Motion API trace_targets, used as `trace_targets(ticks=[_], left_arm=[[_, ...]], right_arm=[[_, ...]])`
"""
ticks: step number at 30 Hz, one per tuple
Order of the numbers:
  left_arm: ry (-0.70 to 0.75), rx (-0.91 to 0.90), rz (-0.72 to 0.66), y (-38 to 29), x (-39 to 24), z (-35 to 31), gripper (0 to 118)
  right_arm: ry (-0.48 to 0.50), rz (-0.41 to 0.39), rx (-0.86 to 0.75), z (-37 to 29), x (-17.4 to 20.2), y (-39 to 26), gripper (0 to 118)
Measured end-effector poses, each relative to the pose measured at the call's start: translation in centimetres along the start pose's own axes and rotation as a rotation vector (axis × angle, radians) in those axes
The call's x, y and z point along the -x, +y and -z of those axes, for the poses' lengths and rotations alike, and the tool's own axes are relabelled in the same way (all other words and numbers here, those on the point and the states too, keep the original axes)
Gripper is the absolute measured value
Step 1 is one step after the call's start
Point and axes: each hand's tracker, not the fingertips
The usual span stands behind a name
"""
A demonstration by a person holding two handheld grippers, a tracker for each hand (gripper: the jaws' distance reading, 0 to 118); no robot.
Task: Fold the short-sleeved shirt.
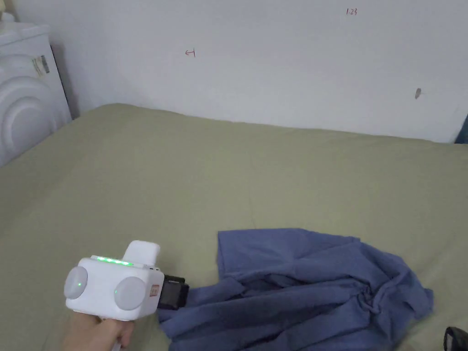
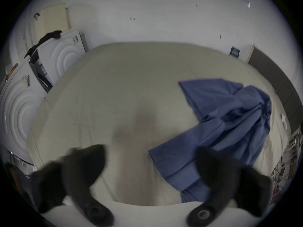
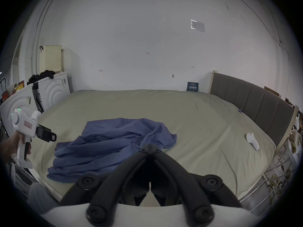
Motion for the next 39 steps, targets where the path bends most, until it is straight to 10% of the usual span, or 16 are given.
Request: trace_targets(ticks=[9, 12, 14, 15, 33, 34, 36, 37, 39], left_arm=[[0.014, 0.128, 0.055, -0.3, -2.1, 4.5, 115], [-0.039, 0.129, 0.047, -0.3, -2.0, 2.5, 82], [-0.042, 0.107, 0.067, -0.6, -2.2, 1.4, 10], [-0.03, 0.084, 0.078, -0.7, -2.2, 1.1, 5], [-0.039, 0.078, 0.07, 0.2, -2.1, 0.4, 5], [-0.039, 0.078, 0.07, 0.2, -2.1, 0.5, 5], [-0.043, 0.084, 0.063, 0.3, -1.9, 1.1, 5], [-0.044, 0.085, 0.06, 0.3, -1.8, 1.3, 5], [-0.048, 0.086, 0.047, 0.4, -1.7, 1.5, 5]], right_arm=[[-0.012, 0.003, 0.058, 1.3, -0.8, -1.2, 2], [-0.02, 0.006, 0.077, 1.5, -0.9, -1.5, 2], [-0.009, 0.027, 0.089, 1.7, -1.1, -1.5, 2], [-0.006, 0.029, 0.094, 1.9, -1.2, -1.4, 2], [-0.042, -0.017, 0.281, 20.8, -8.2, 4.6, 3], [-0.027, -0.023, 0.303, 22.2, -8.4, 4.7, 24], [-0.01, -0.044, 0.468, 26.5, -8.9, 4.4, 106], [-0.024, -0.044, 0.48, 27.9, -9.0, 3.9, 118], [-0.056, -0.07, 0.519, 30.4, -9.4, 3.1, 104]])
